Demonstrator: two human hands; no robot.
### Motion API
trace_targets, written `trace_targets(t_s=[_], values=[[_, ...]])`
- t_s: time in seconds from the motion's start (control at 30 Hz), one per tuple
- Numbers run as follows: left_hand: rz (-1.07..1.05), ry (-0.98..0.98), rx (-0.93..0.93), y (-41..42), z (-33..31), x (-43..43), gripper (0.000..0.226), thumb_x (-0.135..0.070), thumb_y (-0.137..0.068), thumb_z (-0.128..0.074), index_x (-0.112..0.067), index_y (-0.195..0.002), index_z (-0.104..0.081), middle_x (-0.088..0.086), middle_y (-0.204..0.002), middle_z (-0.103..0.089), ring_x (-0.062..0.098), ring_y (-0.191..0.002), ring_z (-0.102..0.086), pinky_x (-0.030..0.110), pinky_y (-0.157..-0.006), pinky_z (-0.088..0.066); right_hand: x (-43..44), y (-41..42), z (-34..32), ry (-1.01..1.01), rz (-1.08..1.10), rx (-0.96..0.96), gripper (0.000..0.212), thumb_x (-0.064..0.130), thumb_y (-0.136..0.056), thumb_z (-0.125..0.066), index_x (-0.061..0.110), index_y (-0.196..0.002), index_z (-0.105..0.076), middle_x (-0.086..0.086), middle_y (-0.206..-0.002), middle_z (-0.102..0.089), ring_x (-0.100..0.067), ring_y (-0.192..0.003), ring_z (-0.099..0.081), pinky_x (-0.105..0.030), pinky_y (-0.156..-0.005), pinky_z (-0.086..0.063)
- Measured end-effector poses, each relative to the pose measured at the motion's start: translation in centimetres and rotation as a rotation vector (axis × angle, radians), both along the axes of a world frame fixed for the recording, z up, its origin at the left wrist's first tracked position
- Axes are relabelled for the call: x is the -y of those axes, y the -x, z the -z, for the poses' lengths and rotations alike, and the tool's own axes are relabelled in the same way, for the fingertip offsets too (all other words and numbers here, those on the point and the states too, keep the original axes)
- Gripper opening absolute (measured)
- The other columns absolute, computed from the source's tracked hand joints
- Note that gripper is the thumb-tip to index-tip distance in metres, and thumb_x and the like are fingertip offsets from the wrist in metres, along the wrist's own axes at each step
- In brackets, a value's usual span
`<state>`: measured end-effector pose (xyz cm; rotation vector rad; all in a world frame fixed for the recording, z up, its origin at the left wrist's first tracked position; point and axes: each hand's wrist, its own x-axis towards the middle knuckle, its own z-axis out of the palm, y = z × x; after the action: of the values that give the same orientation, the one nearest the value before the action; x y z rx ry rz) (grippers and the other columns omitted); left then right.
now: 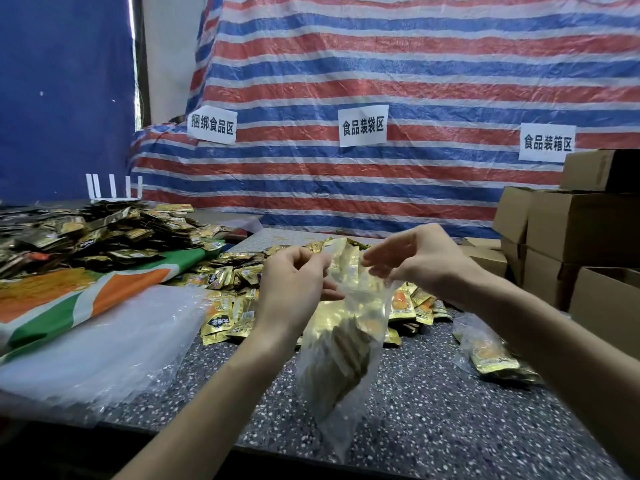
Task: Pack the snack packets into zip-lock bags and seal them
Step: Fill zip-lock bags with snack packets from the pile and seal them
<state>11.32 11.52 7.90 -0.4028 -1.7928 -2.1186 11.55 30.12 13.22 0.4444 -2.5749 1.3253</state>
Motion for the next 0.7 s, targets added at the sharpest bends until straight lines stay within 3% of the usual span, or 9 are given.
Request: trace_targets(t_s=[0.1,0.17,0.23,0.27,0.33,0.43,0.5,0.6,0.7], values=[[-0.022,0.099,-0.147,0.2,0.1,0.6,0.037,-0.029,-0.097,-0.06,-0.012,-0.065,-0.062,-0.002,-0.056,-0.059,0.011,-0.052,-0.057,0.022,-0.051,-0.05,0.0,0.7,-0.3,0.126,-0.068,-0.073,0.059,-0.035,-0.074,-0.044,0.009,-0.095,-0.077,-0.004,-0.093,-0.078,-0.013,-0.092,-0.075,-0.016,-0.079,-0.057],[-0.099,0.152,-0.221,0.9,0.3,1.3,0.036,-0.036,-0.097,-0.055,-0.016,-0.068,-0.063,-0.005,-0.063,-0.058,0.008,-0.058,-0.052,0.019,-0.053,-0.043,0.0,1.2,-0.3,0.123,-0.129,-0.08,0.06,-0.036,-0.075,-0.041,0.009,-0.094,-0.076,-0.005,-0.093,-0.078,-0.012,-0.093,-0.074,-0.015,-0.079,-0.056],[-0.16,0.161,-0.181,2.3,0.5,2.2,0.014,-0.02,-0.098,-0.053,-0.019,-0.09,-0.064,-0.007,-0.09,-0.066,0.007,-0.081,-0.058,0.02,-0.072,-0.049,0.1,1.7,0.2,0.017,-0.174,-0.082,0.057,-0.033,-0.079,-0.043,0.01,-0.094,-0.076,-0.004,-0.096,-0.078,-0.011,-0.095,-0.074,-0.016,-0.081,-0.056],[-0.125,0.203,-0.125,3.1,0.7,2.7,0.018,-0.008,-0.097,-0.05,-0.019,-0.104,-0.063,-0.004,-0.107,-0.065,0.008,-0.096,-0.059,0.024,-0.083,-0.05,0.2,1.8,0.6,-0.049,-0.18,-0.091,0.054,-0.031,-0.081,-0.045,0.011,-0.094,-0.077,-0.003,-0.099,-0.078,-0.01,-0.097,-0.073,-0.018,-0.084,-0.056],[0.076,0.312,-0.023,4.2,1.3,3.3,0.041,0.006,-0.092,-0.048,-0.019,-0.124,-0.057,-0.001,-0.126,-0.061,0.011,-0.113,-0.056,0.024,-0.088,-0.048,0.2,2.4,1.3,-0.113,-0.158,-0.119,0.053,-0.028,-0.083,-0.048,0.014,-0.093,-0.078,-0.003,-0.101,-0.077,-0.01,-0.099,-0.072,-0.022,-0.09,-0.056],[0.316,0.419,-0.04,4.3,2.6,3.4,0.052,-0.004,-0.082,-0.06,-0.025,-0.129,-0.059,-0.007,-0.127,-0.065,0.009,-0.12,-0.059,0.019,-0.086,-0.052,0.0,3.1,1.8,-0.052,-0.127,-0.145,0.053,-0.028,-0.083,-0.05,0.017,-0.089,-0.078,-0.004,-0.098,-0.078,-0.013,-0.097,-0.073,-0.022,-0.089,-0.057],[0.362,0.423,-0.105,4.3,3.1,2.9,0.052,-0.011,-0.082,-0.071,-0.029,-0.129,-0.06,-0.007,-0.127,-0.065,0.007,-0.117,-0.062,0.025,-0.095,-0.053,-0.3,3.5,1.8,-0.033,-0.121,-0.153,0.051,-0.026,-0.083,-0.053,0.019,-0.086,-0.078,-0.003,-0.095,-0.078,-0.014,-0.095,-0.073,-0.024,-0.089,-0.058],[0.277,0.498,-0.265,4.2,3.2,1.9,0.044,-0.015,-0.084,-0.077,-0.032,-0.123,-0.064,-0.009,-0.124,-0.066,0.006,-0.11,-0.065,0.027,-0.096,-0.054,-0.4,3.5,1.7,-0.08,-0.125,-0.164,0.047,-0.022,-0.084,-0.056,0.021,-0.086,-0.077,0.0,-0.093,-0.077,-0.014,-0.094,-0.073,-0.025,-0.087,-0.059],[0.121,0.792,-0.453,4.3,2.9,1.7,0.025,-0.01,-0.091,-0.068,-0.027,-0.11,-0.071,-0.01,-0.12,-0.064,0.003,-0.108,-0.06,0.022,-0.096,-0.051,-0.7,3.1,1.7,-0.103,-0.134,-0.163,0.049,-0.025,-0.083,-0.052,0.016,-0.086,-0.079,-0.002,-0.095,-0.077,-0.011,-0.096,-0.072,-0.024,-0.089,-0.057]])
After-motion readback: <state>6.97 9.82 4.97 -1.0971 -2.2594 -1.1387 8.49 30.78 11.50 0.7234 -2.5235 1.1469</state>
